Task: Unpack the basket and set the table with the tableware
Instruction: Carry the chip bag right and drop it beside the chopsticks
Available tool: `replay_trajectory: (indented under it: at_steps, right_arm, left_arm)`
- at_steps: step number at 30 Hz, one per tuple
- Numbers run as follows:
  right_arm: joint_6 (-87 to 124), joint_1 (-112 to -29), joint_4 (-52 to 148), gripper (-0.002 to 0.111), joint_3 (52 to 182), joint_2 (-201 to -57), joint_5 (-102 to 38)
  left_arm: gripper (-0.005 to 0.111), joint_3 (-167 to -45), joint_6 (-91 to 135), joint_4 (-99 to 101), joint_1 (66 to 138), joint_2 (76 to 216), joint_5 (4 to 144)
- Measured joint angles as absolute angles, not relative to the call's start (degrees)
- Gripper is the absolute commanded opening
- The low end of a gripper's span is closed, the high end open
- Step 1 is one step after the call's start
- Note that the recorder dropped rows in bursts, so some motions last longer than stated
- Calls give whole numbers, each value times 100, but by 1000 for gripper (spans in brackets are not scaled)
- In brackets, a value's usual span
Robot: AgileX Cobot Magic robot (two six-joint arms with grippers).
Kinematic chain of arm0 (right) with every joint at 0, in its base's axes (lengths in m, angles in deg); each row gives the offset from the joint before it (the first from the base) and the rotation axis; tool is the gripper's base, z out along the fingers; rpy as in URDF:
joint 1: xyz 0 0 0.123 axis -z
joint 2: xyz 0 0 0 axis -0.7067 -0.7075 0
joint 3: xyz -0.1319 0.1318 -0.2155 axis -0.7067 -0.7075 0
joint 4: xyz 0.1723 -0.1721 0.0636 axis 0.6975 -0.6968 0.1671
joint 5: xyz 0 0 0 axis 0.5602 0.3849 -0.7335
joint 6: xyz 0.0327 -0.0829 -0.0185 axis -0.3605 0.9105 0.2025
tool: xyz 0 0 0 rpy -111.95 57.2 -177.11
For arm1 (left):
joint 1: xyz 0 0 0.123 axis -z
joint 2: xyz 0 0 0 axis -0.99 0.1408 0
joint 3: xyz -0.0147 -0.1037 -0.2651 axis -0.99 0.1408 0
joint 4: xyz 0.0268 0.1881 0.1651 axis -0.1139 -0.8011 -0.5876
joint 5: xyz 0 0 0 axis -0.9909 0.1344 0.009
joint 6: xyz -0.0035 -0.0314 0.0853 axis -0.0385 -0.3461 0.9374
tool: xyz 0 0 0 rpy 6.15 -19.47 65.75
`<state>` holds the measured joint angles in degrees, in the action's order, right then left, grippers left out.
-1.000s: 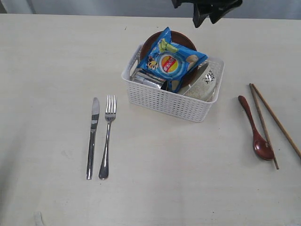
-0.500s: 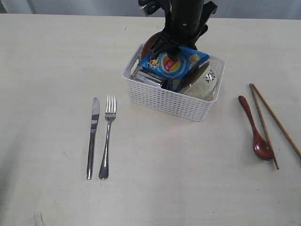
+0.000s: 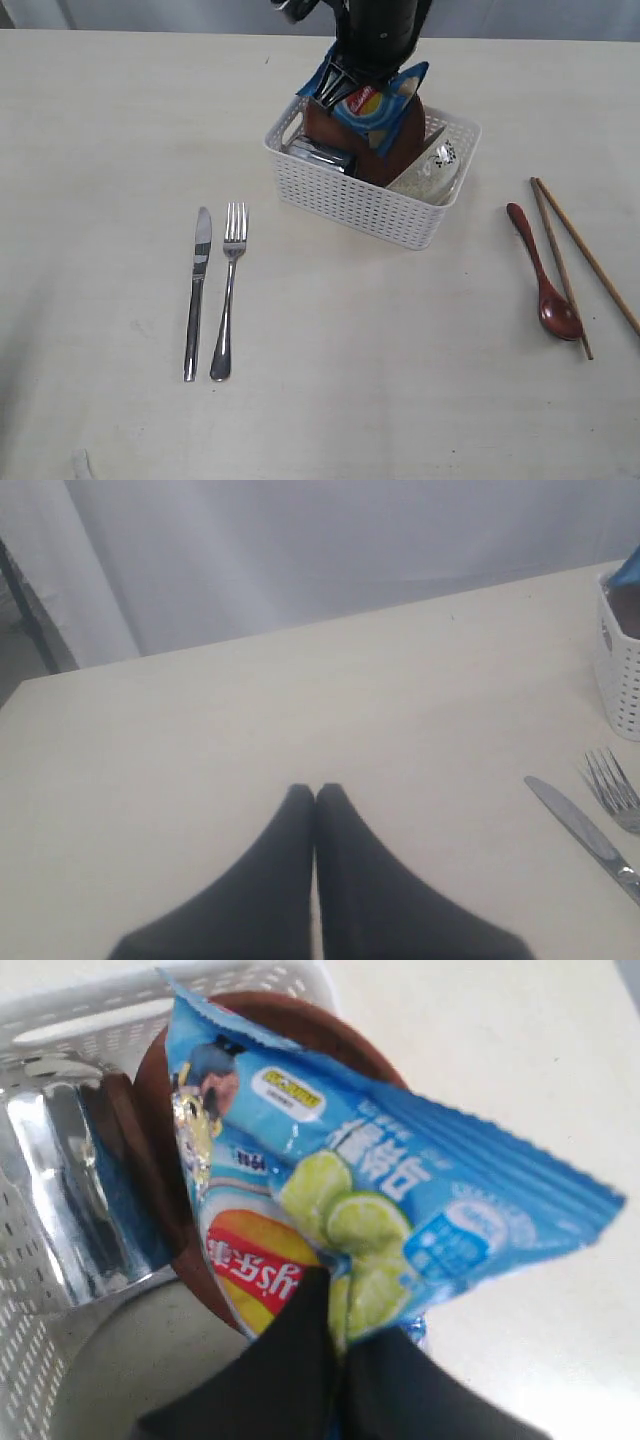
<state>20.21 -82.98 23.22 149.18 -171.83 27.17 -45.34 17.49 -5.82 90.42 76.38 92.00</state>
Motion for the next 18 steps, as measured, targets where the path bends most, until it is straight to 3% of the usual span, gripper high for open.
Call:
replay_trajectory:
  at_steps: [10, 18]
  right_arm:
    - [1477, -8291, 1190, 0, 14918, -16662, 3353]
    - [381, -7357, 990, 0, 14729, -16512, 3749]
  left_arm:
    - [0, -4534, 1749, -582, 9042, 7638, 9200]
    - [0, -4534, 1749, -582, 9042, 7638, 9200]
